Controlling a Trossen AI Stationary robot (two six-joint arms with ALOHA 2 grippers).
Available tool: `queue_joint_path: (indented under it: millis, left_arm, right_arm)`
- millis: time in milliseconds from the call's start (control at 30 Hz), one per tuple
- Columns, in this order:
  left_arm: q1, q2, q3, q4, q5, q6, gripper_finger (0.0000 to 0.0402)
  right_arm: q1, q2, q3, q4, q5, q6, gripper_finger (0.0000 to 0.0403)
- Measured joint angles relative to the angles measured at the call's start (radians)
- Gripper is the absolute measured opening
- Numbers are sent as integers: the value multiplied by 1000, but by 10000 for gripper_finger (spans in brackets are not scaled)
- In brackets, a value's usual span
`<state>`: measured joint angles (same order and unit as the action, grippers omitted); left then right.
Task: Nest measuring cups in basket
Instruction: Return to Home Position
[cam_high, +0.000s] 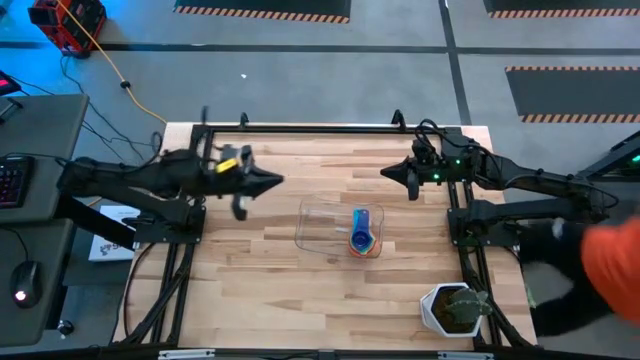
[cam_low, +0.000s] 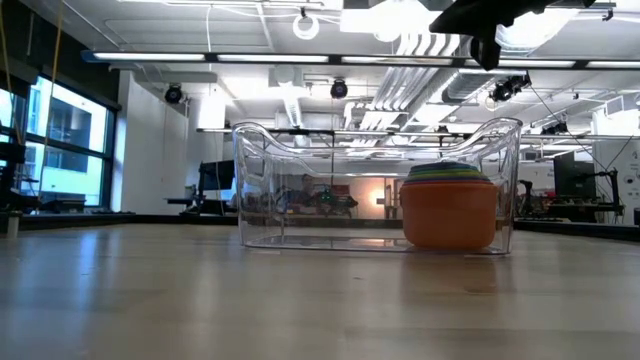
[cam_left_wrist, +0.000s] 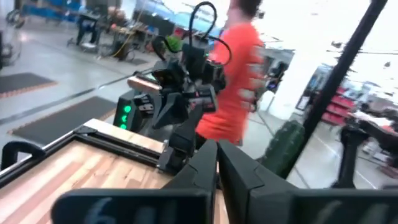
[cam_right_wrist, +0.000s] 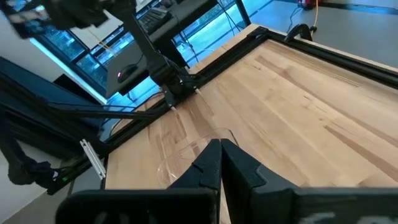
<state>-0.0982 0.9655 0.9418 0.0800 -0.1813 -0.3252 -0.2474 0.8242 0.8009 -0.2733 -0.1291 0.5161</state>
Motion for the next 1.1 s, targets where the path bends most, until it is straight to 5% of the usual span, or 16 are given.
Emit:
queue_joint_path:
  millis: [633,1100]
  left_arm:
    - [83,-668,-702,240,94,-11,0]
    - [150,-928,-929,244,74,-76,0]
  right_arm:
    - [0,-2,0,-42,-92,-19,0]
    - [0,-53,1,-95,-134,-96,0]
